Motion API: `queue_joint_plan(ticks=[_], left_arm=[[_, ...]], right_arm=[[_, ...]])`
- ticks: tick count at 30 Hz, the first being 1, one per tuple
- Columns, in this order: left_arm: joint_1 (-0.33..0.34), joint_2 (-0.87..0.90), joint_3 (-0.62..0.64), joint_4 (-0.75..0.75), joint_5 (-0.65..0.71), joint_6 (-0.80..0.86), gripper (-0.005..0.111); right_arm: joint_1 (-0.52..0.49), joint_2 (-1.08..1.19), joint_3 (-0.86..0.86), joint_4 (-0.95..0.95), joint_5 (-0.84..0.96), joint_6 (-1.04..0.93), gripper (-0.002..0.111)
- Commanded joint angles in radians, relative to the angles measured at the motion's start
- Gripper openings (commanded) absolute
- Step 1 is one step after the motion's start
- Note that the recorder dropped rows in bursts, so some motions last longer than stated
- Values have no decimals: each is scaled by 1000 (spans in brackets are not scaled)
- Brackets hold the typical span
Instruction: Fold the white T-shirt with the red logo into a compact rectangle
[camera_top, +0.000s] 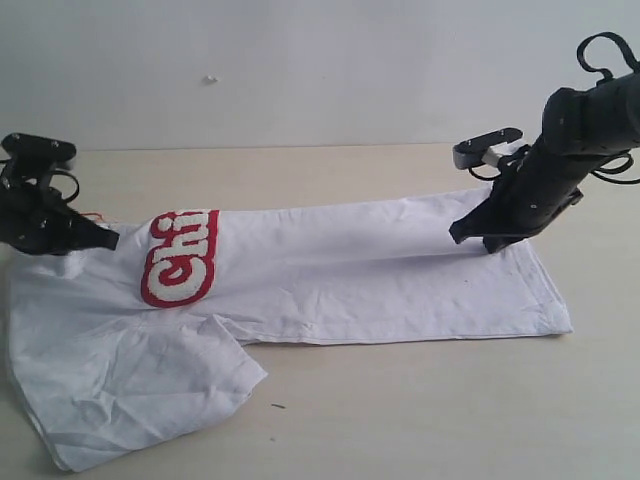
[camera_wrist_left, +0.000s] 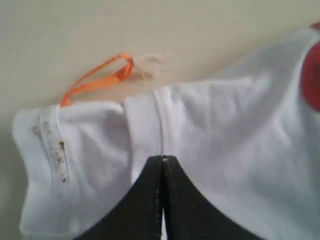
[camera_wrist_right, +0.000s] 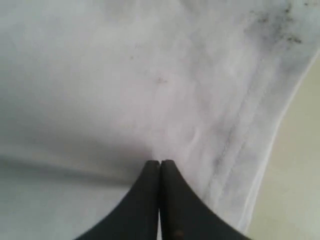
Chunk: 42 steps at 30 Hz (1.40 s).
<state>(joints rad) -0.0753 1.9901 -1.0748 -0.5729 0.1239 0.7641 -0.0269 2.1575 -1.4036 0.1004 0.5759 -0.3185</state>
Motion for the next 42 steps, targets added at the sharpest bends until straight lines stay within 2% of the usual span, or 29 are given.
queue_joint_plan(ticks=[1, 4, 6, 11, 14, 19, 21, 27, 30, 35, 42], left_arm=[[-88, -54, -25, 0, 16, 72, 0], [-164, -21, -70, 0, 102, 137, 0], [-198, 13, -95, 0, 157, 155, 0], [-220, 79, -107, 0, 177, 142, 0], [-194, 93, -107, 26, 197, 112, 0], [-126, 102, -101, 65, 214, 46, 0], [-96, 104, -101, 73, 243, 36, 0], [-54, 75, -101, 71, 320, 43, 0], [-63, -25, -101, 32, 327, 45, 0], [-65, -187, -97, 24, 509, 95, 0], [-65, -355, 43, 33, 567, 98, 0]], right_arm=[[28, -66, 1, 247, -34, -172, 0], [75, -63, 1, 414, -34, -301, 0], [111, -49, 1, 425, -34, -308, 0], [149, 11, 1, 416, -55, -301, 0], [143, 47, 1, 358, -53, -234, 0], [141, 80, 1, -37, -23, 54, 0], [141, 82, 1, -115, -8, 143, 0], [141, 60, 1, -76, -4, 131, 0], [141, -19, 1, 52, 7, 54, 0], [143, -194, 1, 155, 71, -12, 0], [143, -412, 1, 139, 183, 0, 0]])
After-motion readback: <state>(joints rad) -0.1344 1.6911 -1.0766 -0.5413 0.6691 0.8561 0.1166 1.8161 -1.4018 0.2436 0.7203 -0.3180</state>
